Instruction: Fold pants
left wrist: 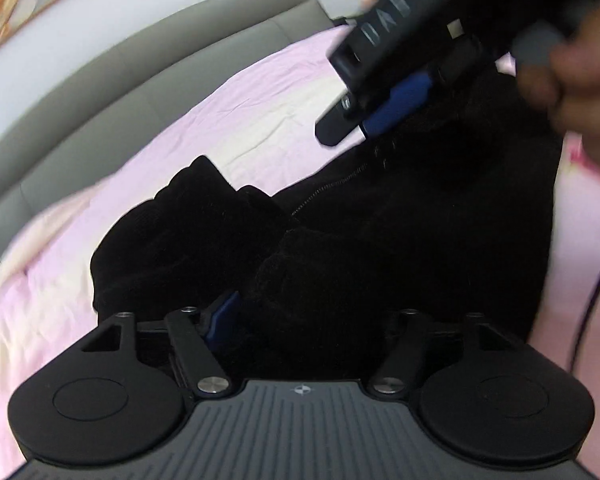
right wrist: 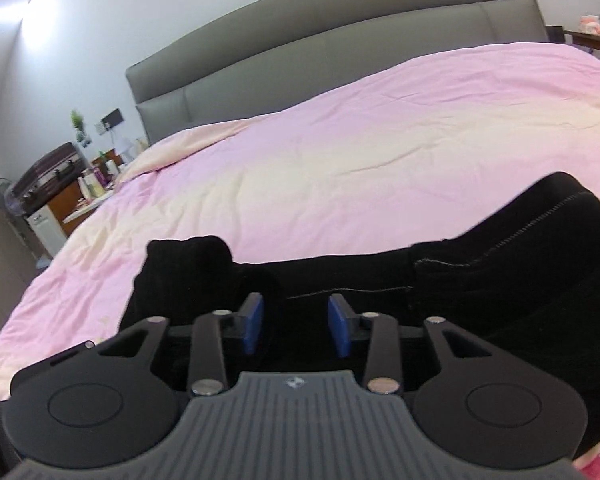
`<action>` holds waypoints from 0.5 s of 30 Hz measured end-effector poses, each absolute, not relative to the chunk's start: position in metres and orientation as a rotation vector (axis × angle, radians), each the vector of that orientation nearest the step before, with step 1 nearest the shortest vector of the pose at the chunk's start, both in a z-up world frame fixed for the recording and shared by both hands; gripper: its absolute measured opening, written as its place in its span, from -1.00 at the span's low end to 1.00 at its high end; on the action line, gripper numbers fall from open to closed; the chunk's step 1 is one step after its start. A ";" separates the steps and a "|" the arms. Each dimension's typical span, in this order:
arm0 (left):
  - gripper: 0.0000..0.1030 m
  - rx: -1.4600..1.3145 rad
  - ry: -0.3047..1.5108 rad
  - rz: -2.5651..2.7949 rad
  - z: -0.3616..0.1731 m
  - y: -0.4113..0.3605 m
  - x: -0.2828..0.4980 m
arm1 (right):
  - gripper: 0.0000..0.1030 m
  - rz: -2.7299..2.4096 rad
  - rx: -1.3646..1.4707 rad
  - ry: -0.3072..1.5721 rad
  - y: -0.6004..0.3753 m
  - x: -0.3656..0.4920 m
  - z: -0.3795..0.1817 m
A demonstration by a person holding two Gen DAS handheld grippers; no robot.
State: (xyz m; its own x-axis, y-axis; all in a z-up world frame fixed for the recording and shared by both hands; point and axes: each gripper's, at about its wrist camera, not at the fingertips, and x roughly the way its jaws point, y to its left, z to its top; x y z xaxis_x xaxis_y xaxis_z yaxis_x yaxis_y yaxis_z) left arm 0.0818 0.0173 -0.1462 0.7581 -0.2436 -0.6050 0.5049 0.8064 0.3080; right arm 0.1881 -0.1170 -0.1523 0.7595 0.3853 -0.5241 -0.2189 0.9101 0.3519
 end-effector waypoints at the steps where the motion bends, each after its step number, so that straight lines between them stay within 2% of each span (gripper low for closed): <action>1: 0.74 0.395 0.589 -0.434 -0.136 0.029 0.079 | -0.15 0.355 0.277 0.634 -0.113 0.190 -0.151; 6: 0.84 -0.072 0.617 -0.433 -0.110 0.109 0.065 | 0.00 0.472 0.340 0.737 -0.091 0.208 -0.156; 10: 0.84 -0.416 0.646 -0.383 -0.123 0.177 0.070 | 0.22 0.541 0.414 0.776 -0.076 0.230 -0.153; 13: 0.80 -0.553 0.735 -0.308 -0.145 0.190 0.079 | 0.24 0.549 0.430 0.813 -0.065 0.246 -0.154; 15: 0.80 -0.568 0.733 -0.274 -0.154 0.191 0.083 | 0.24 0.541 0.422 0.851 -0.054 0.259 -0.158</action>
